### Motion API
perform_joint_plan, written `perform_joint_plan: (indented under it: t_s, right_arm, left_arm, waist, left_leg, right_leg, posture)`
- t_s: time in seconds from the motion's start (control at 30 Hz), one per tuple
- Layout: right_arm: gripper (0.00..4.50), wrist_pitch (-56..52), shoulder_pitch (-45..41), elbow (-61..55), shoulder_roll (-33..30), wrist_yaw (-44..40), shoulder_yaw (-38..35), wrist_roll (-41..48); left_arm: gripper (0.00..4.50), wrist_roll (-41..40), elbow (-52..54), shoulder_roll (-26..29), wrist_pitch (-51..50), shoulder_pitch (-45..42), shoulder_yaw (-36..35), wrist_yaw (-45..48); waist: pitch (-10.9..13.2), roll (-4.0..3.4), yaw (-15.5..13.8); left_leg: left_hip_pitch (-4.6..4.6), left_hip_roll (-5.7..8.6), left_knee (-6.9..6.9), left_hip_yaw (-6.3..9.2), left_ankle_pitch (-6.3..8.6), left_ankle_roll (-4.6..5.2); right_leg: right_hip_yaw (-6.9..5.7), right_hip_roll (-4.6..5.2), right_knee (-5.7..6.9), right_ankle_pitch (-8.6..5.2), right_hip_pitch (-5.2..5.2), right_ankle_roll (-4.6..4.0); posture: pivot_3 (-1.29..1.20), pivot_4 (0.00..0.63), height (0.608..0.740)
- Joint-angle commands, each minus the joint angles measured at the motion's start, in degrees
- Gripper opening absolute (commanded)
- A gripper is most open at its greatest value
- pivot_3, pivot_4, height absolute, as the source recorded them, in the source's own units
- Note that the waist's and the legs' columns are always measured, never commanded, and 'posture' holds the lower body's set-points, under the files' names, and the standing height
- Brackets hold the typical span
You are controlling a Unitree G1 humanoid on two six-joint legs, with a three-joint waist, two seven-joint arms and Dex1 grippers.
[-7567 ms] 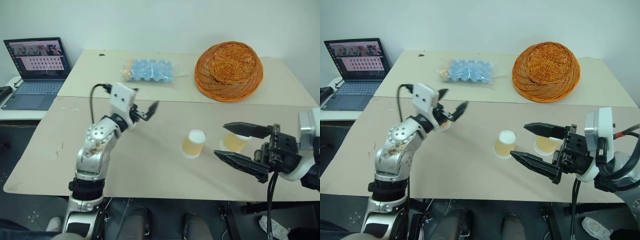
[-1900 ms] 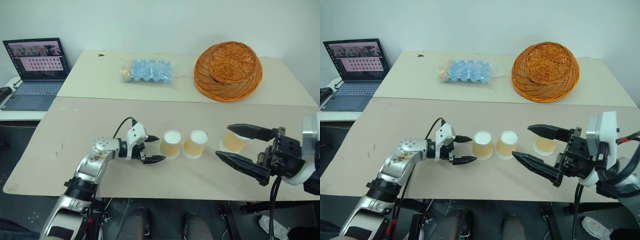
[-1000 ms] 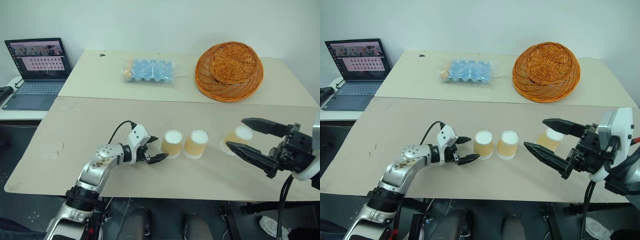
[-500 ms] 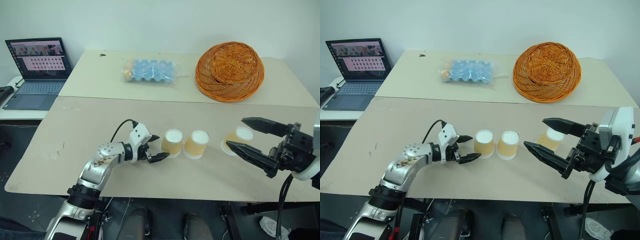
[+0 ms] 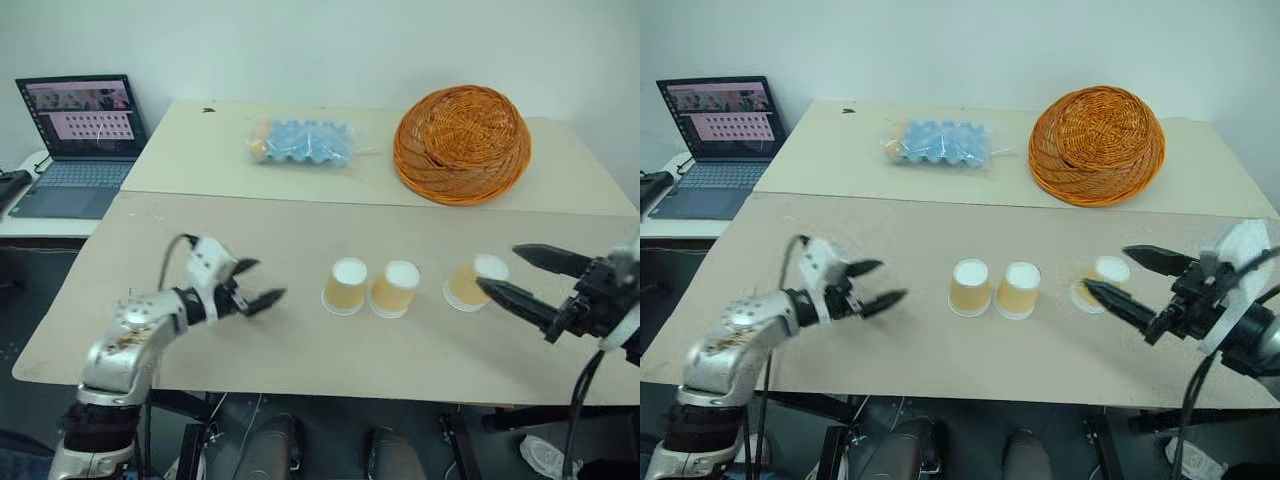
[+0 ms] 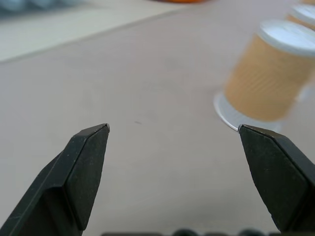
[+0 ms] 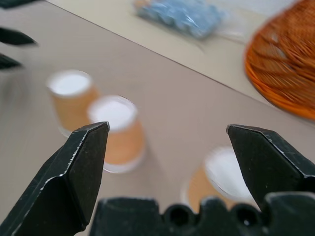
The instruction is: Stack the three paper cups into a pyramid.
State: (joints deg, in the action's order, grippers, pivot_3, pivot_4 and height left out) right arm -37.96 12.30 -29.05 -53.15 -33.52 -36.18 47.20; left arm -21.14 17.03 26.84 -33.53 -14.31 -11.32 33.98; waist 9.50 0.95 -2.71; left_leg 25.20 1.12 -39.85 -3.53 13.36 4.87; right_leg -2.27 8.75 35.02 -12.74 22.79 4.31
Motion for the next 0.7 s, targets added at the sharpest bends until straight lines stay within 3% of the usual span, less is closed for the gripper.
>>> perform_joint_plan:
  t_s: [0.03, 0.1, 0.23, 0.33, 0.53, 0.7]
  right_arm:
    - [4.50, 2.9, -0.6, 4.2, 0.7, 3.5, 2.4, -9.0]
    - [4.50, 4.0, -0.7, 7.1, 1.7, 5.3, 4.2, -13.4]
    - [4.50, 6.4, -1.8, 7.2, 6.9, 4.1, 6.2, -13.6]
    - [4.50, 8.1, -1.6, 8.7, 10.2, 3.2, 9.1, -15.4]
    - [4.50, 8.2, -2.1, 9.0, 11.8, 2.0, 9.3, -15.6]
    - [4.50, 8.6, -4.5, 10.4, 12.4, 2.2, 9.8, -16.4]
  left_arm:
    - [4.47, 3.1, 2.6, -5.2, 2.3, -3.1, -3.2, -12.9]
    - [4.47, 3.2, 5.0, -10.4, 1.9, -4.7, -4.1, -20.0]
    - [4.47, 3.0, 8.9, -18.0, 0.7, -6.2, -1.9, -26.8]
    - [4.47, 1.0, 11.7, -19.7, -1.0, -7.4, 3.1, -25.2]
    - [4.47, -11.6, 18.2, -11.6, -12.4, -9.4, 7.3, -13.1]
    - [4.47, -21.4, 19.3, 7.0, -19.0, -11.1, 6.2, 5.2]
  waist:
    - [0.0, -0.02, 0.1]
    - [0.0, -0.02, 0.1]
    - [0.0, 0.00, 0.2]
    - [0.0, 0.00, 0.4]
    - [0.0, -0.03, 0.6]
    - [-0.1, -0.14, 1.6]
  left_leg:
    - [0.00, 0.02, 0.01, -0.02, -0.04, 0.02]
    - [0.00, 0.06, 0.02, -0.05, -0.09, 0.08]
    - [0.01, 0.06, 0.01, -0.07, -0.12, 0.05]
    - [0.00, 0.02, 0.01, -0.05, -0.13, 0.03]
    - [-0.03, 0.01, -0.01, -0.05, -0.15, 0.02]
    - [-0.08, -0.02, 0.04, -0.07, -0.23, -0.11]
  right_leg:
    - [0.01, -0.02, 0.02, 0.01, -0.02, 0.01]
    - [0.02, -0.04, 0.06, 0.00, -0.03, 0.01]
    - [0.01, -0.09, -0.01, 0.01, -0.32, 0.03]
    - [0.00, -0.25, 0.03, 0.01, -0.35, 0.04]
    - [0.04, -0.33, 0.11, 0.00, -0.32, 0.03]
    - [0.05, -0.42, 0.26, -0.11, -0.27, -0.03]
  posture:
    - [0.00, 0.150, 0.726]
    - [0.00, 0.150, 0.726]
    - [0.00, 0.150, 0.726]
    - [0.00, 0.150, 0.726]
    - [0.00, 0.150, 0.726]
    - [0.00, 0.150, 0.726]
